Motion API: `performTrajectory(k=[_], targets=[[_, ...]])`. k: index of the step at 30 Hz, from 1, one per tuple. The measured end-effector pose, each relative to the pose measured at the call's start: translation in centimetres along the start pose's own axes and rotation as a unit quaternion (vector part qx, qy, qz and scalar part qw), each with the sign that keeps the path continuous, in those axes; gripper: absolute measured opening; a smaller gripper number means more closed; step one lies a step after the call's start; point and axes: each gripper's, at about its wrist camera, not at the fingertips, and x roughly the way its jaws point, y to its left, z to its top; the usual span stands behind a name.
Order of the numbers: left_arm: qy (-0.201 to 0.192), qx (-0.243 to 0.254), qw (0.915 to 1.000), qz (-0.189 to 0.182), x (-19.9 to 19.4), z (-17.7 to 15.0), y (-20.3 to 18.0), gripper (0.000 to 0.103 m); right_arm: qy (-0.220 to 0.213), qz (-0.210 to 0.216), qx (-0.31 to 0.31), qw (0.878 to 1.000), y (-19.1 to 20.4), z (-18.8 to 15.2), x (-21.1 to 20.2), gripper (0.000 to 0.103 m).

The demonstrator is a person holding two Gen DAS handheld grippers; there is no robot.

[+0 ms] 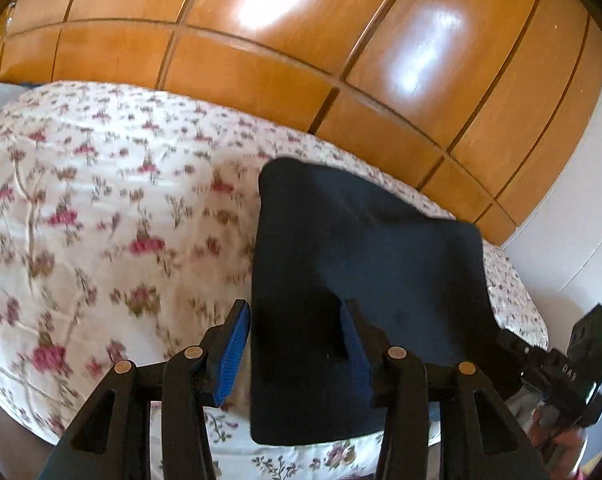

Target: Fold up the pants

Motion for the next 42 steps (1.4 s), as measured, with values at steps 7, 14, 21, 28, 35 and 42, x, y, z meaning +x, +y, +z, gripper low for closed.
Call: performTrajectory(k=[7, 14, 21, 28, 35, 42], targets=[[-0.001, -0.006, 1.0000, -0.005, -0.9, -0.8, -0.4, 0.049, 0.031, -0.003, -0.041, 0.999, 2.3, 0.1, 1.3, 0.016], [0.001, 0.011, 0.9999, 0.000, -1.5, -0.6, -2.3, 0.049, -0.016, 0.001, -0.118, 0.993, 5.3, 5.2, -1.3, 0.015], [0.000, 0.090, 0.9949, 0.045, -1.3, -2.0, -5.5, 0.049, 0.040, -0.027, -0.035, 0.998, -0.1, 4.6, 1.8, 0.015], [0.002, 0.100, 0.9939, 0.047, -1.3, -2.3, -5.5, 0.050, -0.005, 0.006, 0.019, 1.000, -2.1, 2.5, 1.5, 0.019], [-0.027, 0.040, 0.9984, 0.029, -3.6, 1.0, -4.3, 0.050, -0.040, -0.054, -0.039, 0.997, 0.4, 3.9, -2.0, 0.025], [0.002, 0.110, 0.9938, -0.008, 0.1, 6.1, -9.6, 0.050, -0.025, -0.022, -0.144, 0.989, 6.6, 8.5, -0.3, 0.025]])
